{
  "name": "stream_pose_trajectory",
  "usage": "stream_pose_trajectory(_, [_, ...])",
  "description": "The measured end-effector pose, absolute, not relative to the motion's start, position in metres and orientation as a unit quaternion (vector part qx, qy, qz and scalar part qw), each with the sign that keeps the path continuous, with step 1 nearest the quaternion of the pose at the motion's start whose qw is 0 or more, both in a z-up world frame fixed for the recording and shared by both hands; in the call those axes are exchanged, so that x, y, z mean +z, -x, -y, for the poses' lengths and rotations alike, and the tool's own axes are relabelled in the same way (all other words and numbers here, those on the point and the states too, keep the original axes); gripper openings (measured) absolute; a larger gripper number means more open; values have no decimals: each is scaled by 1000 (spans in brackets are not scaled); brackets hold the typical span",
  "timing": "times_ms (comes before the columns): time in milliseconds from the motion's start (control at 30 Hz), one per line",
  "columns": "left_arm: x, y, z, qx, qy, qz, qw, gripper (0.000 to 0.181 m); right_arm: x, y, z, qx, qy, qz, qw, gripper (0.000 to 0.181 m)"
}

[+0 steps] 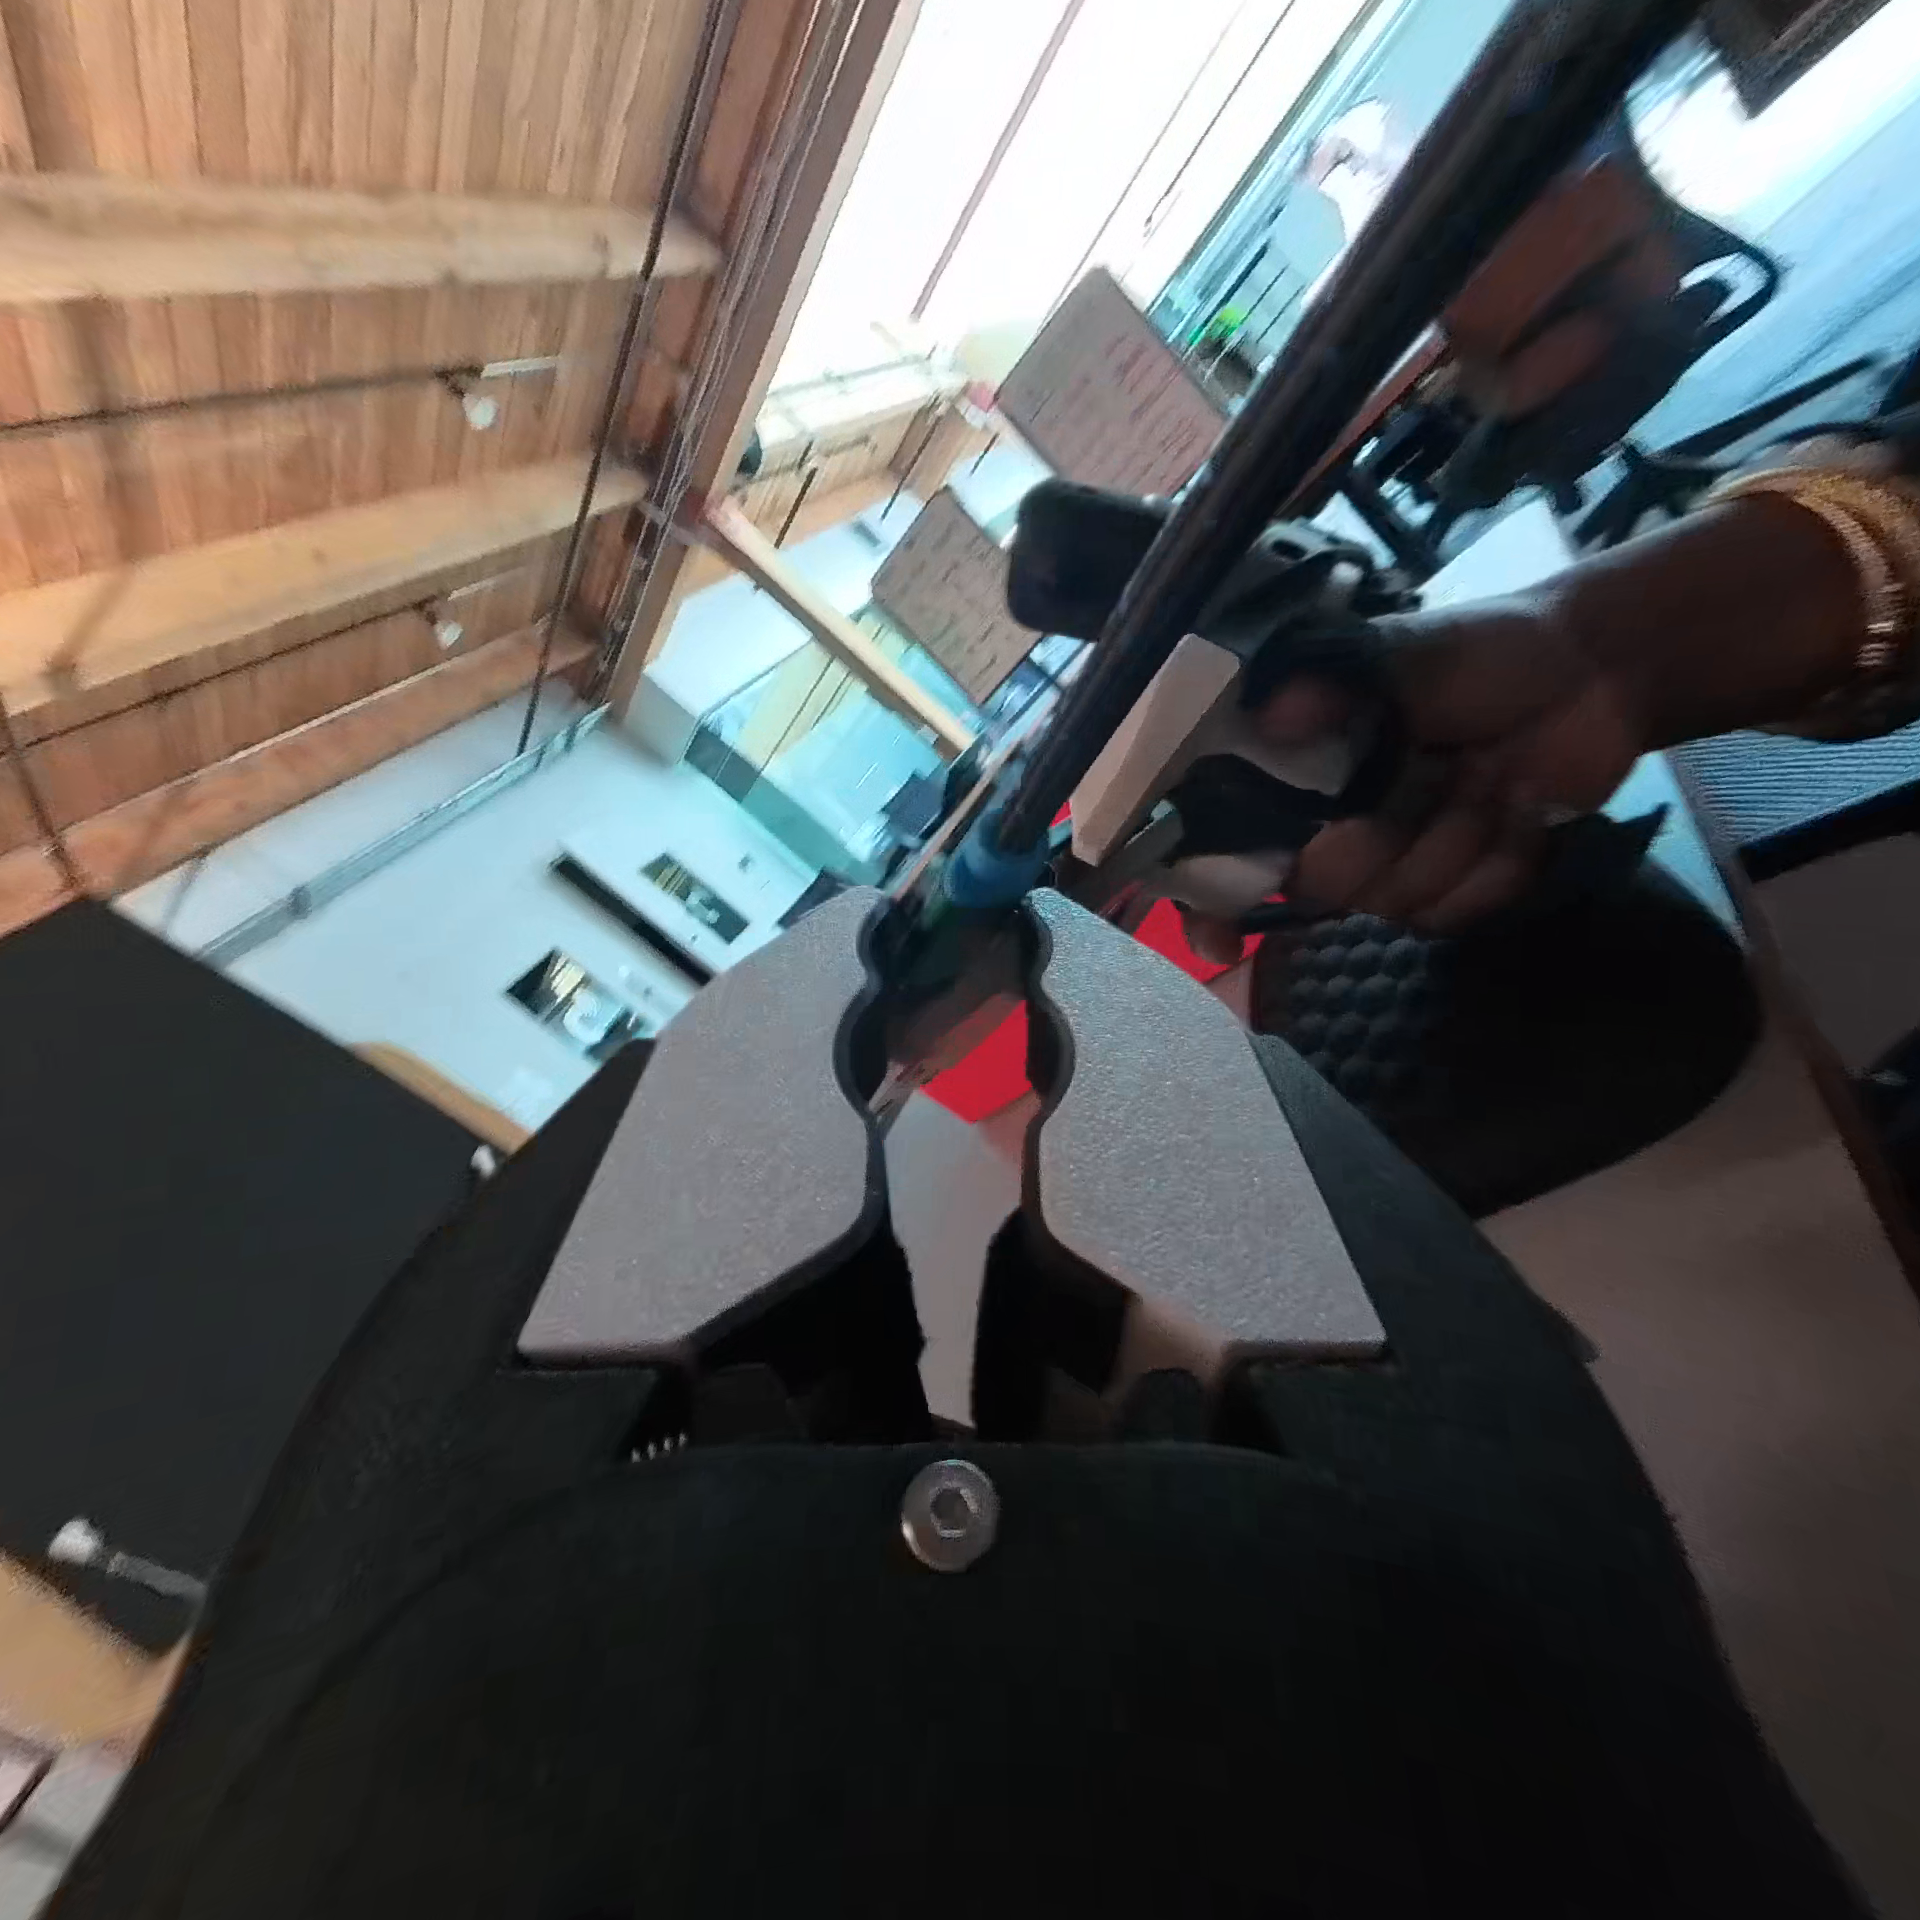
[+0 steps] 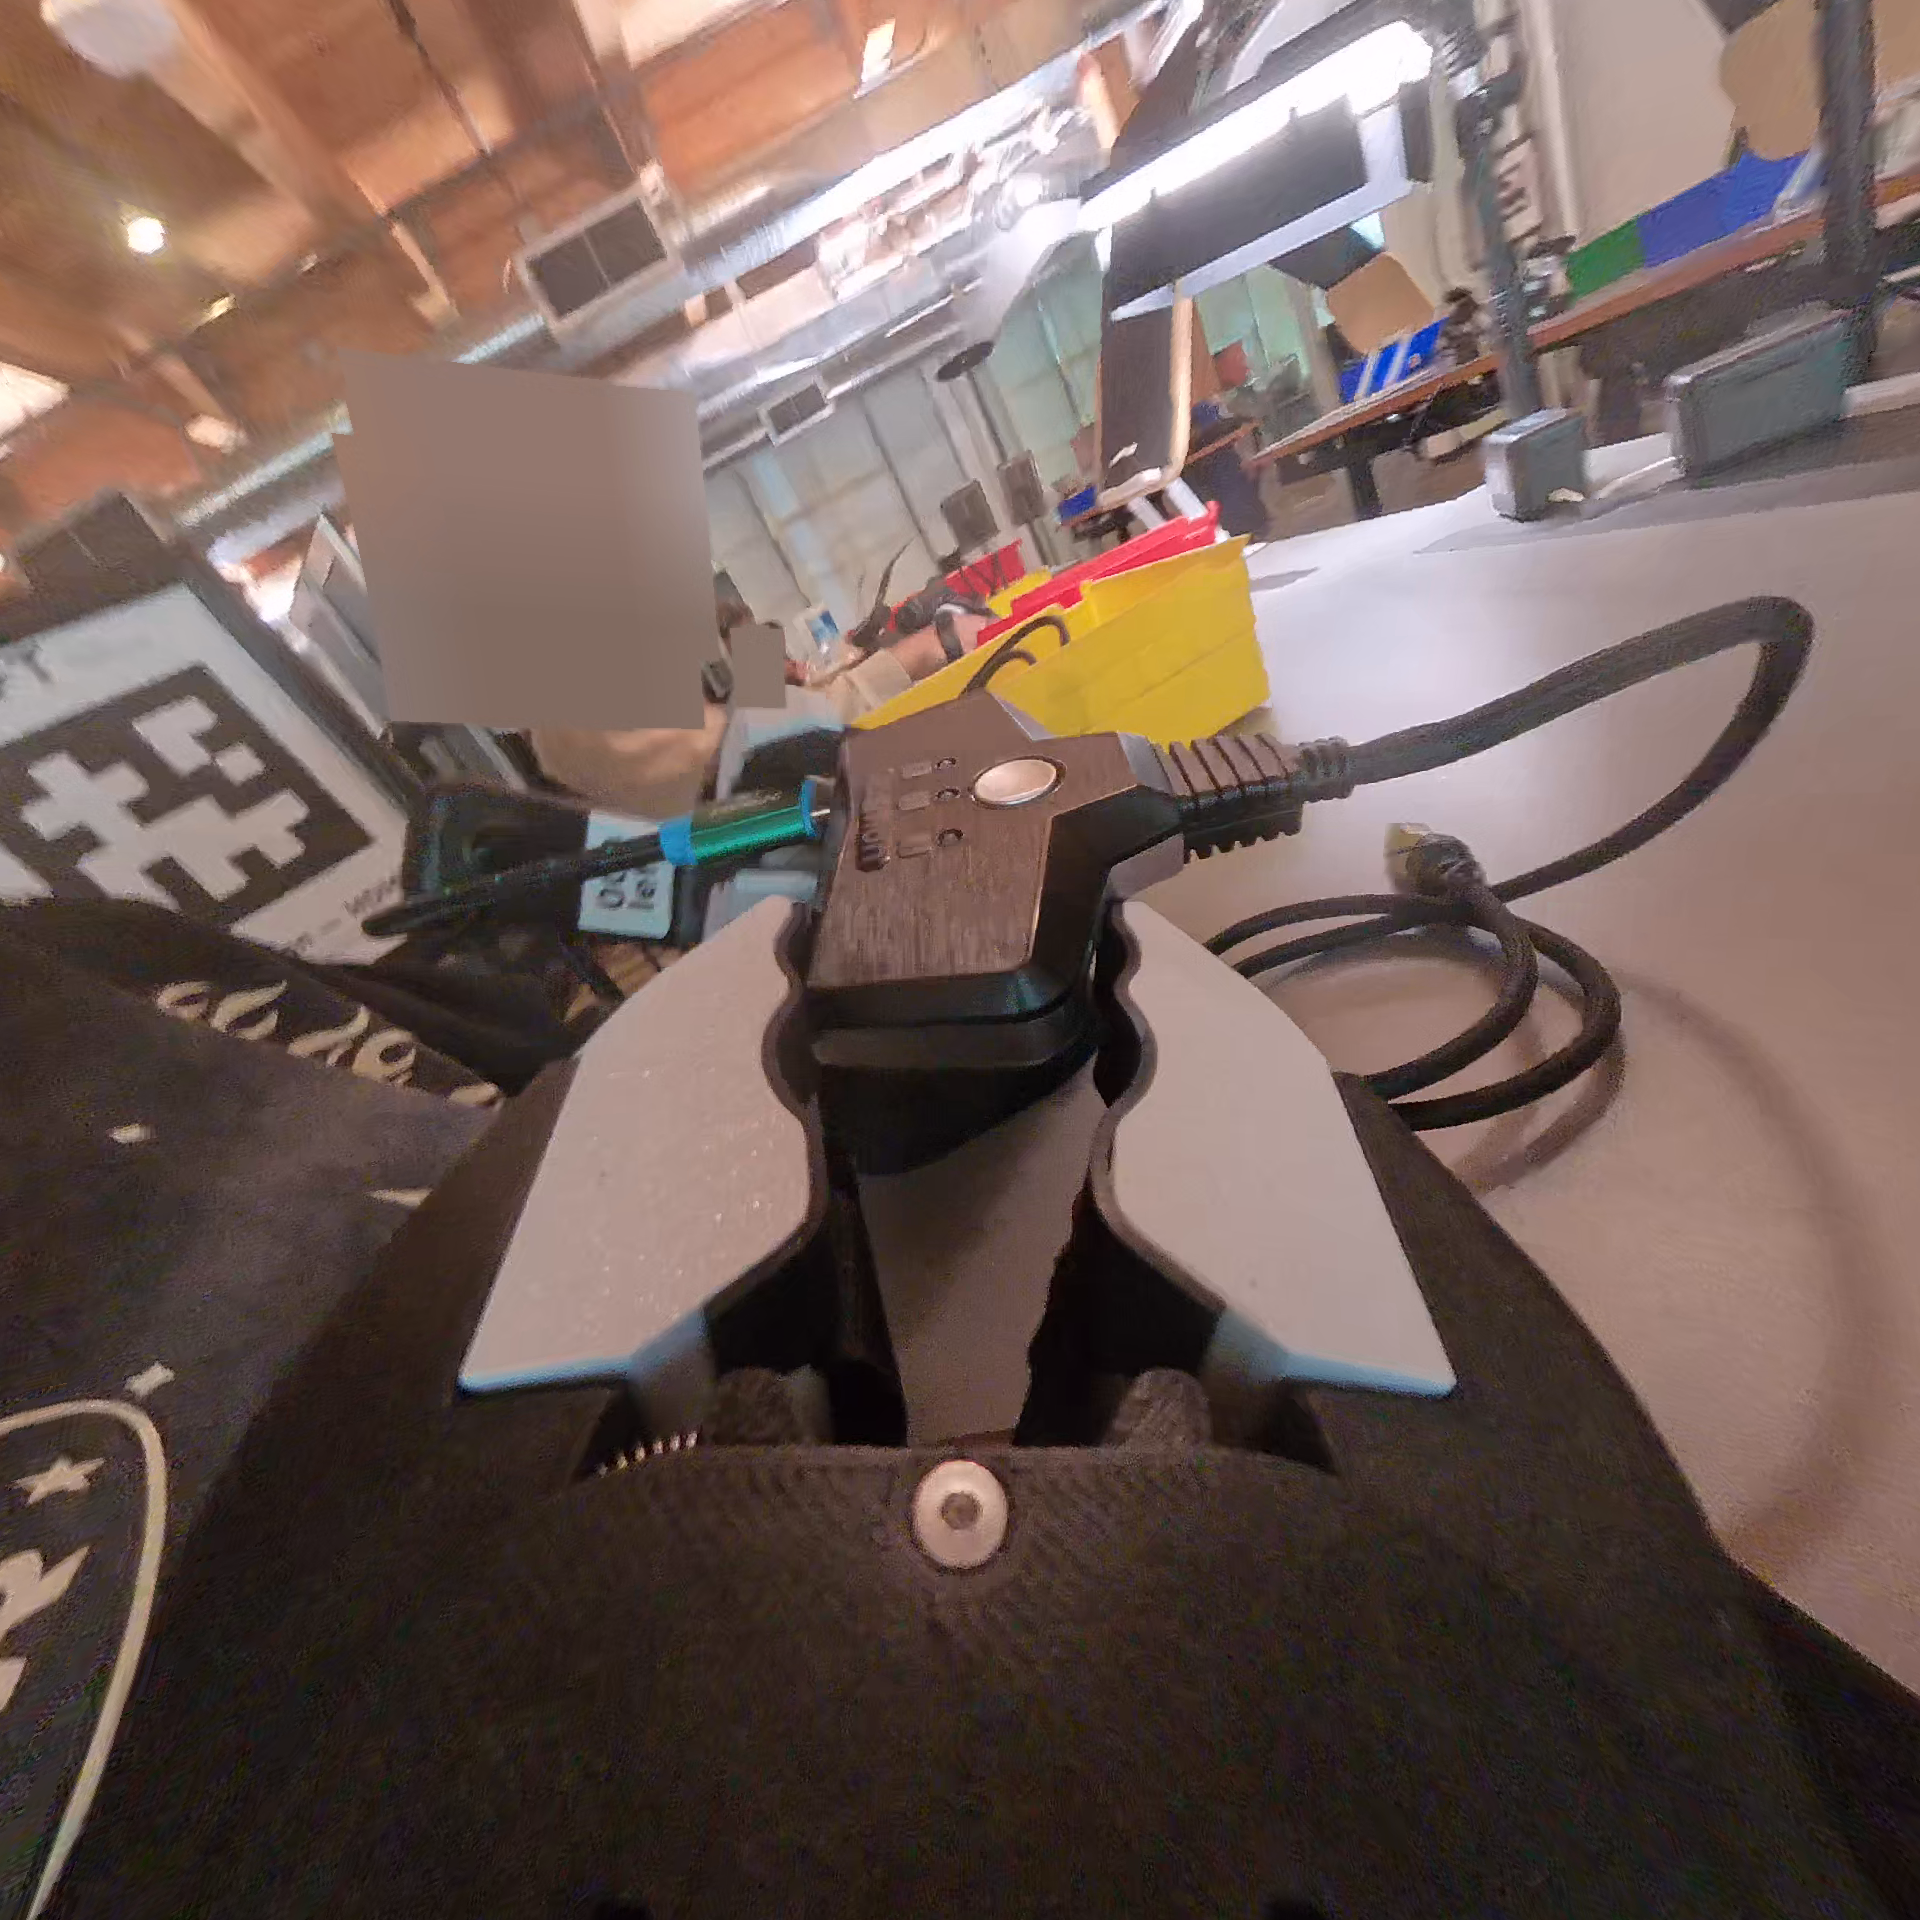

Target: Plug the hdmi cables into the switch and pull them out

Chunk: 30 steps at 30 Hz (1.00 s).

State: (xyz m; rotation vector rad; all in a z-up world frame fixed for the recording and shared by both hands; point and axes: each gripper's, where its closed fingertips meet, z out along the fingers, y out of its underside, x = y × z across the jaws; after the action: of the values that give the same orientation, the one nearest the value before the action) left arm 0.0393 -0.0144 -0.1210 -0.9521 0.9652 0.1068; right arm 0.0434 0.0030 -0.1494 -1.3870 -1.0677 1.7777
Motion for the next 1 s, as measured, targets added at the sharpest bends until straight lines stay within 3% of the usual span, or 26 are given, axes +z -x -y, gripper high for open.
stream_pose_trajectory(100, [-119,-31,13,42,471,-389,791,46,-148,-47,-14,680,534,375,334,53])
stream_pose_trajectory(200, [-116,-28,22,-21,495,-302,815,52,-146,-47,-17,663,536,370,370,54])
stream_pose_trajectory(300, [-122,-33,29,-23,505,-261,823,44,-141,-47,-14,657,528,359,401,52])
stream_pose_trajectory(367, [-121,-37,33,-5,492,-253,833,22,-139,-46,-11,657,525,350,412,52])
stream_pose_trajectory(733, [-105,-47,69,22,381,-330,864,18,-137,-51,27,676,448,452,372,53])
stream_pose_trajectory(1000, [-108,-47,83,22,365,-428,826,15,-146,-51,44,637,421,535,361,57])
